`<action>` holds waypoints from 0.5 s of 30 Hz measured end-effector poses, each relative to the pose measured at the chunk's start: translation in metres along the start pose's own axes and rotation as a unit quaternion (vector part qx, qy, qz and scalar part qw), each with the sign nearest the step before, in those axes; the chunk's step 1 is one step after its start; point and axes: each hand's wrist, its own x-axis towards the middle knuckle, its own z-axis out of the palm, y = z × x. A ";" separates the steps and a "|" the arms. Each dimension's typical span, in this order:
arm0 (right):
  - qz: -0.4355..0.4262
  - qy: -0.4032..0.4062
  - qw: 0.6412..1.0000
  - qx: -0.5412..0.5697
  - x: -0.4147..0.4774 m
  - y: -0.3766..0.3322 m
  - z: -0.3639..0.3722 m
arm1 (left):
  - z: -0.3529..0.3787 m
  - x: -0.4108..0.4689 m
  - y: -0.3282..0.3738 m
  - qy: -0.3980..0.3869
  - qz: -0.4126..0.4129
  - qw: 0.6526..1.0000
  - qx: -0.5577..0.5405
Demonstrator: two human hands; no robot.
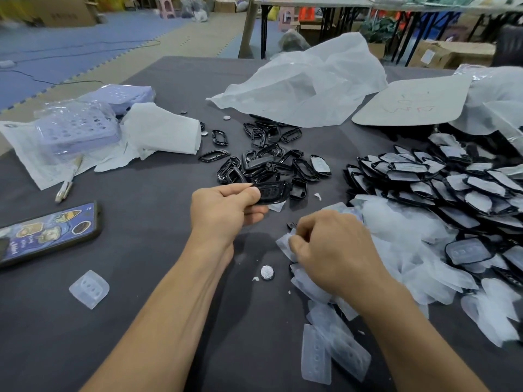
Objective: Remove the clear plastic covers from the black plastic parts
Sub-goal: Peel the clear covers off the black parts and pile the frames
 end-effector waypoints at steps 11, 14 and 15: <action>0.157 0.018 0.739 0.655 0.013 -0.001 -0.017 | 0.007 0.002 -0.007 0.004 0.013 1.000 0.023; 0.159 0.004 0.725 0.670 0.014 -0.002 -0.015 | 0.010 0.001 -0.007 -0.005 0.016 1.000 0.025; 0.157 -0.002 0.727 0.668 0.014 -0.002 -0.015 | 0.011 0.001 -0.007 -0.006 0.017 1.000 0.024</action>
